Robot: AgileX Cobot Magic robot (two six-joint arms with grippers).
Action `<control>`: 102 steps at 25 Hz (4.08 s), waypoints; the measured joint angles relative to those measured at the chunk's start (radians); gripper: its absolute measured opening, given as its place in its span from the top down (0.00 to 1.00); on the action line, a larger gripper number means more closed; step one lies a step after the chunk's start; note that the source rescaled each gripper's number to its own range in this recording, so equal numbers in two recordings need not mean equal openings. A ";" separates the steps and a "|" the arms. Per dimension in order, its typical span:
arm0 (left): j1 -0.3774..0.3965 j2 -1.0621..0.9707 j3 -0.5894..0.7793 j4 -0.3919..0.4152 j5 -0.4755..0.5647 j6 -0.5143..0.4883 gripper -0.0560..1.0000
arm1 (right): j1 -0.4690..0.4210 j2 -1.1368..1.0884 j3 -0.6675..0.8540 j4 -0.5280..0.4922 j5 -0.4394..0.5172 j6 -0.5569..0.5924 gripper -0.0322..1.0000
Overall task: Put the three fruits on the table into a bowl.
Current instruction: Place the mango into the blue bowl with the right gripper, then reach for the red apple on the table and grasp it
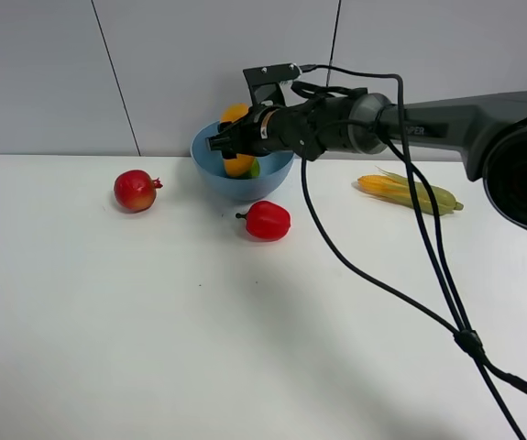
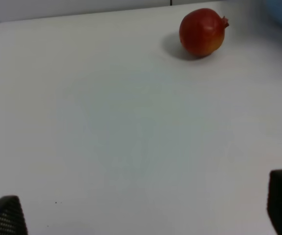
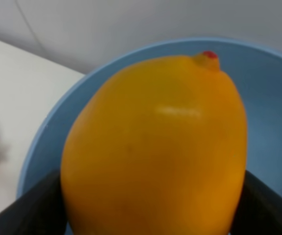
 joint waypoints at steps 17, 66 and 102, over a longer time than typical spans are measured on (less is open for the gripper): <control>0.000 0.000 0.000 0.000 0.000 0.000 0.00 | 0.006 -0.179 0.007 0.000 0.252 -0.077 0.00; 0.000 0.000 0.000 0.000 0.000 0.000 0.00 | -0.586 -1.937 0.900 0.230 1.132 -0.433 0.00; 0.000 0.000 0.000 0.000 0.000 0.000 0.00 | -0.586 -2.212 1.117 0.239 1.027 -0.425 0.00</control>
